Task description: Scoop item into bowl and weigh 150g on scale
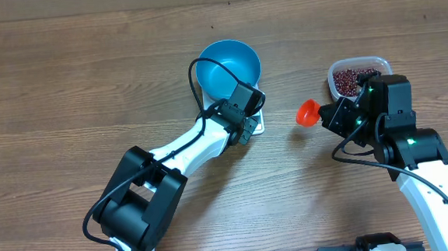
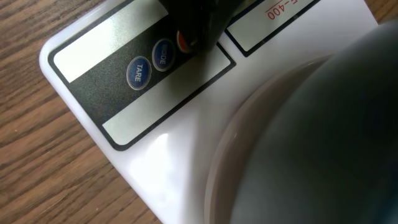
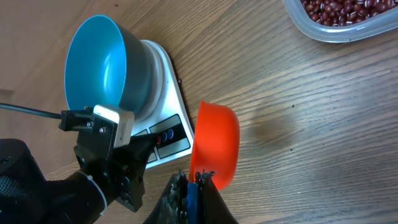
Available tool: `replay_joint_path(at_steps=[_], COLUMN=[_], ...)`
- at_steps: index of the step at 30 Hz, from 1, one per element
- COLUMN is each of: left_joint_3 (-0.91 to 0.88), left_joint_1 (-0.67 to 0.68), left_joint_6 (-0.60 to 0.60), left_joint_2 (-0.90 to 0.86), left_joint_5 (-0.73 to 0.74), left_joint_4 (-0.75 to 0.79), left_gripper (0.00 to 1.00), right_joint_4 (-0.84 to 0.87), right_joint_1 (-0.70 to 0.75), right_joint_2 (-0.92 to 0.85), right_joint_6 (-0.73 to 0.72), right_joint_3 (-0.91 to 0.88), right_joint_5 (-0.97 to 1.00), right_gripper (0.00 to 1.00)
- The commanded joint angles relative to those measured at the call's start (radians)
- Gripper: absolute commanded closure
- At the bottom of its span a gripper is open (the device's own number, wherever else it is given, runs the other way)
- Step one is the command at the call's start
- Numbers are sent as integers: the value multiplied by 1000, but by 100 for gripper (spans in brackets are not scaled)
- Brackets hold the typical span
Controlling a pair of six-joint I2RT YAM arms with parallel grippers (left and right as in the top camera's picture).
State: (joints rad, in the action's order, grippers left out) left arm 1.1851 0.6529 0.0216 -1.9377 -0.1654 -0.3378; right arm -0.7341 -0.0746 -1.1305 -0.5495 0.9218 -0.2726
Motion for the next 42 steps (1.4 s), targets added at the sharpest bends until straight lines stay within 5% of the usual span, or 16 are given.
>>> replay_joint_path(at_steps=[1, 28, 29, 31, 42], left_joint_3=[-3, -3, -3, -3, -3], left_joint_1=[-3, -5, -6, -5, -6], left_joint_6=[-18, -27, -26, -26, -53], left_joint_2=[-4, 468, 488, 525, 662], left_joint_5=[9, 80, 80, 80, 80], left_joint_4=[-30, -345, -362, -389, -554], left_gripper=[96, 96, 85, 1, 0], right_joint_4=[5, 6, 6, 6, 6], right_joint_1=[-3, -3, -3, -3, -3], right_joint_2=[18, 18, 18, 18, 18], right_joint_6=[2, 2, 3, 6, 9], right_joint_3=[42, 42, 42, 42, 42], right_joint_5=[11, 11, 11, 10, 10], right_gripper=[96, 96, 96, 96, 96])
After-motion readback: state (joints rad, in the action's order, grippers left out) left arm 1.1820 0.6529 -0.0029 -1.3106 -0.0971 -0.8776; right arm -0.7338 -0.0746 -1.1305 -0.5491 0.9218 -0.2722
